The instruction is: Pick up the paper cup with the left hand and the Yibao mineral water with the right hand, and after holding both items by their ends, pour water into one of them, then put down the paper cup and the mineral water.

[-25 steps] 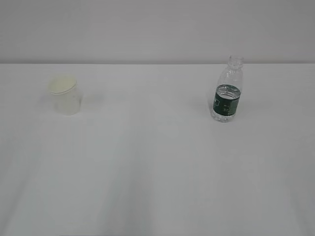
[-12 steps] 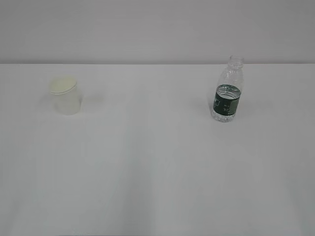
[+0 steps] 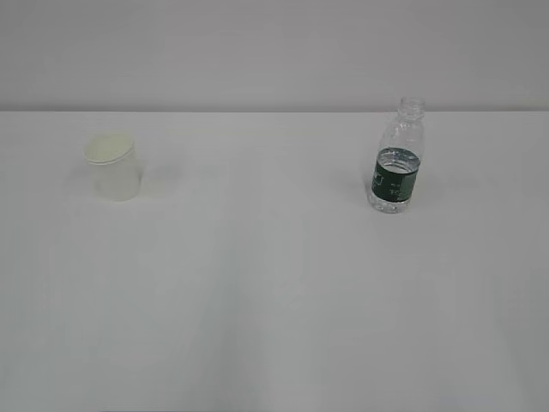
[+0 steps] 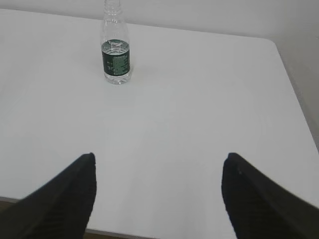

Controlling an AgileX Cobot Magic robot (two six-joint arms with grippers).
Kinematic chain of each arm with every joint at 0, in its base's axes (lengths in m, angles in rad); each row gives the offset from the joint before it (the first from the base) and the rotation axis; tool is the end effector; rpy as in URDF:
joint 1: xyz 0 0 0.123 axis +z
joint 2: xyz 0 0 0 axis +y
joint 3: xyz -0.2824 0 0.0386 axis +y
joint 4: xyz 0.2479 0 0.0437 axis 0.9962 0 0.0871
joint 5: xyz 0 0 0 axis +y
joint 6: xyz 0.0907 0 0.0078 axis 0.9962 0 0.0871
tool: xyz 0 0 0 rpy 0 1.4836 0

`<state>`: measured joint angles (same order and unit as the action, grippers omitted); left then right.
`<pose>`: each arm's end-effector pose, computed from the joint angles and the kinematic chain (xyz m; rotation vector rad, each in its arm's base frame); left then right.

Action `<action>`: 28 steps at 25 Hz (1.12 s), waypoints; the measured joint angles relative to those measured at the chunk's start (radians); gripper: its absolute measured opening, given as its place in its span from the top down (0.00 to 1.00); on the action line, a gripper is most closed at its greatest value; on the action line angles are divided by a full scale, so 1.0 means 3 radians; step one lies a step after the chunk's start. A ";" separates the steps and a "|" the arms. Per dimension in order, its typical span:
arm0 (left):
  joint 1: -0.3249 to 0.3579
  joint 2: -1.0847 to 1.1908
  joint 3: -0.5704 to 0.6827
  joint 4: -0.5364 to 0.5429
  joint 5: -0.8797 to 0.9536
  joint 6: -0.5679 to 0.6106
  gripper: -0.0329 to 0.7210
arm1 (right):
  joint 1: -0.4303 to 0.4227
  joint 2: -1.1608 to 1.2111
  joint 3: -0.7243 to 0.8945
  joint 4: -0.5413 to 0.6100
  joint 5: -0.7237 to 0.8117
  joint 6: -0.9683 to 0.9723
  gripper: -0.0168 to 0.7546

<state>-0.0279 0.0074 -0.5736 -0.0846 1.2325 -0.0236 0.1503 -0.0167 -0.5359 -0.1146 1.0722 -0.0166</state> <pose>-0.0206 -0.0067 0.2839 0.0209 2.1495 -0.1321 -0.0111 -0.0109 0.2864 -0.1570 1.9923 -0.0500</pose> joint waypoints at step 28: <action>0.0000 0.0000 0.0173 0.0020 -0.0390 -0.0037 0.31 | 0.0000 0.0000 0.0094 -0.0102 0.0211 0.0000 0.21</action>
<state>-0.0279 0.0074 -0.5216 -0.0786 1.1156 -0.0345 0.1503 -0.0167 -0.5078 -0.1452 1.1354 -0.0166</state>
